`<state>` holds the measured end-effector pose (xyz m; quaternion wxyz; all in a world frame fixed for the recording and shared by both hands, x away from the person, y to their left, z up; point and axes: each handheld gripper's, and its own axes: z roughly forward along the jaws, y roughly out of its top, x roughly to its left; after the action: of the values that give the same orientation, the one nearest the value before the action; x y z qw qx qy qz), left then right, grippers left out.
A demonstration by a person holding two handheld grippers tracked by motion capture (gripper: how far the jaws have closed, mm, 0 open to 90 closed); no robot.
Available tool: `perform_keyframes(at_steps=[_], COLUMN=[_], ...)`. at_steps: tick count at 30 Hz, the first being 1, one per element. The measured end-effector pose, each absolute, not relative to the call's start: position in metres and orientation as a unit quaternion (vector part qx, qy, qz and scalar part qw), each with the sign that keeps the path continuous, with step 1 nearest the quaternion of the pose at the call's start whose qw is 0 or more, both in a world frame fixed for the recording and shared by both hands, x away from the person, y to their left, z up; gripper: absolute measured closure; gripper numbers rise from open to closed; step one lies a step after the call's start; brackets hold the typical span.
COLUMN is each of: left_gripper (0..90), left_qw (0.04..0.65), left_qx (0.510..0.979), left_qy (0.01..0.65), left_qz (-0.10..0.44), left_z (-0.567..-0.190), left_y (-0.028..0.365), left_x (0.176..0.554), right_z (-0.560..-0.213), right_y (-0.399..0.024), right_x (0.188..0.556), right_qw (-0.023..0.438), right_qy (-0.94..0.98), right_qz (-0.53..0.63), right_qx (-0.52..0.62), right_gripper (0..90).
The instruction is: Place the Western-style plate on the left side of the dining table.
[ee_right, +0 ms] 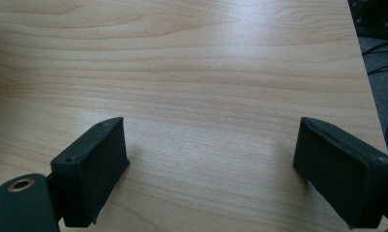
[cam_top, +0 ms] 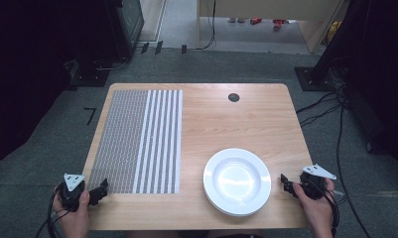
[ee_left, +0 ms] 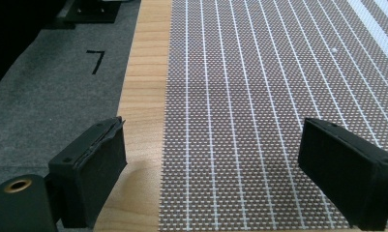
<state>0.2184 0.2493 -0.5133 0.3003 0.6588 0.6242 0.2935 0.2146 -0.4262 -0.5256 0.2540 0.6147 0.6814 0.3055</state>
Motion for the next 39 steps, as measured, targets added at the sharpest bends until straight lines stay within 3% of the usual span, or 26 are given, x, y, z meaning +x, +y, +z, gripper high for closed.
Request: perform_keyframes(at_steps=[39], left_gripper=[9.7], left_qw=[0.364], left_qx=[0.693], left_qy=[0.557], left_qz=[0.278], left_z=[-0.468], left_y=[0.161], left_x=[0.246], right_z=[-0.526], right_y=[-0.426], right_x=[0.216], right_qw=[0.256], right_qy=[0.678], right_qz=[0.303], right_qx=[0.619], right_gripper=[10.9])
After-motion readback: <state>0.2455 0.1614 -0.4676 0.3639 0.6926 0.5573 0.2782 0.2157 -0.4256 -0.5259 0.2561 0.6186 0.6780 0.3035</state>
